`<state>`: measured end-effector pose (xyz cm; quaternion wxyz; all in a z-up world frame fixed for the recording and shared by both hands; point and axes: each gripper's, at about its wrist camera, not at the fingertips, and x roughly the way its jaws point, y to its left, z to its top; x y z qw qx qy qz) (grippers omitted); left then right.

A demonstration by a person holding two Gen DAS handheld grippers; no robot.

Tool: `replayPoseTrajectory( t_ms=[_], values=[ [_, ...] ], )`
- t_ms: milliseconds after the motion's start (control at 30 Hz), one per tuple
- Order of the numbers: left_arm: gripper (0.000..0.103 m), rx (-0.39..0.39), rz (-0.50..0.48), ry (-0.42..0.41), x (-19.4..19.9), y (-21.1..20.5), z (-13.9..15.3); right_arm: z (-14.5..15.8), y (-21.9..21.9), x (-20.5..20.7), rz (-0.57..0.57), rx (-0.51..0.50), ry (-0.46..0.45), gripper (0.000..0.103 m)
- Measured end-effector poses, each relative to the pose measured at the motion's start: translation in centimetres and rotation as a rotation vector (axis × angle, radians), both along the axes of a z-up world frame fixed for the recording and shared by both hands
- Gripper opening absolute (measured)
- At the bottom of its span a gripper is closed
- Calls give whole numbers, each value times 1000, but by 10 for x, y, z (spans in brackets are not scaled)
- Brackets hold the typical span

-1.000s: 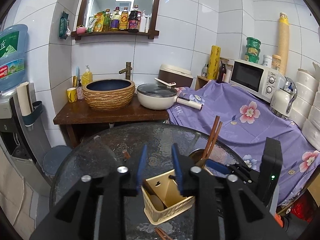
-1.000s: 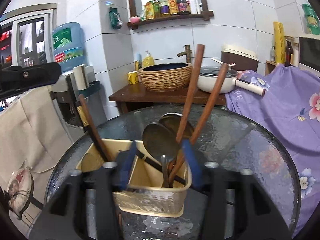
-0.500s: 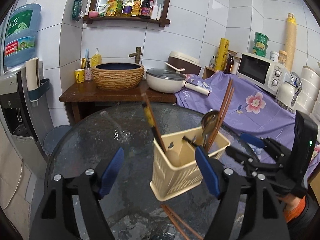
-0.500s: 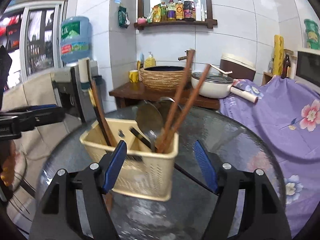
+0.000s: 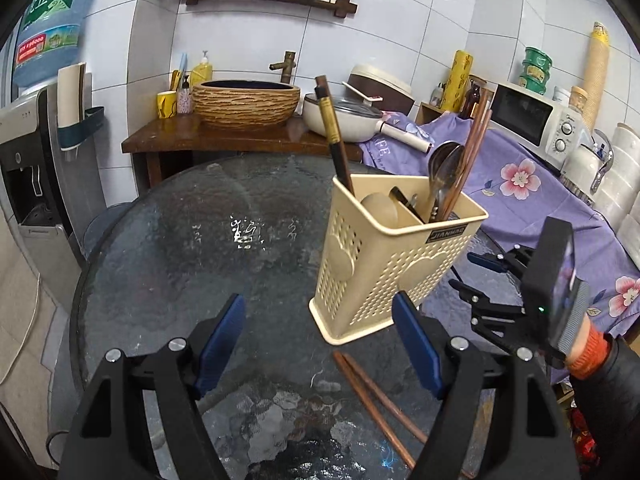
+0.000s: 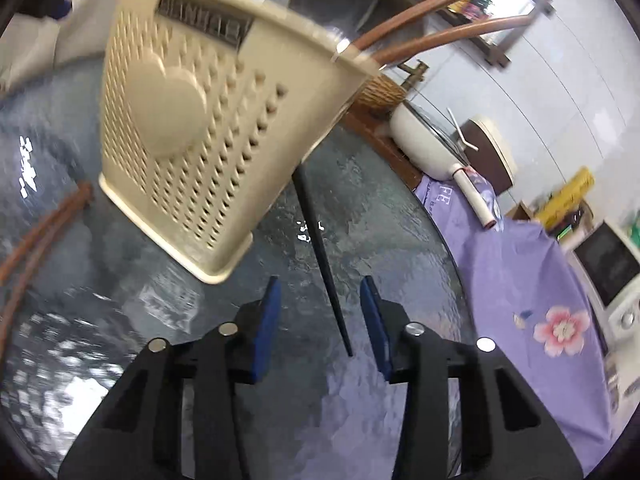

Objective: Organize utensils
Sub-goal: 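Move both tools back down toward the chopsticks lying on the table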

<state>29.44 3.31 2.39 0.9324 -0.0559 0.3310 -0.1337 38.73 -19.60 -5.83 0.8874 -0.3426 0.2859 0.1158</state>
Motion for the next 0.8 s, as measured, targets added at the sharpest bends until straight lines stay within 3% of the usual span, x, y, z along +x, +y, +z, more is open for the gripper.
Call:
replayPoseTrajectory(
  t_ms=[167, 400, 567, 800],
  values=[
    [74, 7, 13, 11, -2, 7, -5, -8, -6, 15, -9, 37, 3, 33],
    [74, -4, 14, 33, 0, 8, -11, -19, -4, 16, 9, -43, -32, 9],
    [74, -5, 2, 31, -1, 2, -11, -25, -2, 10, 41, -155, -57, 7],
    [74, -10, -1, 34, -2, 2, -13, -24, -15, 2, 36, -129, -27, 7]
  ],
)
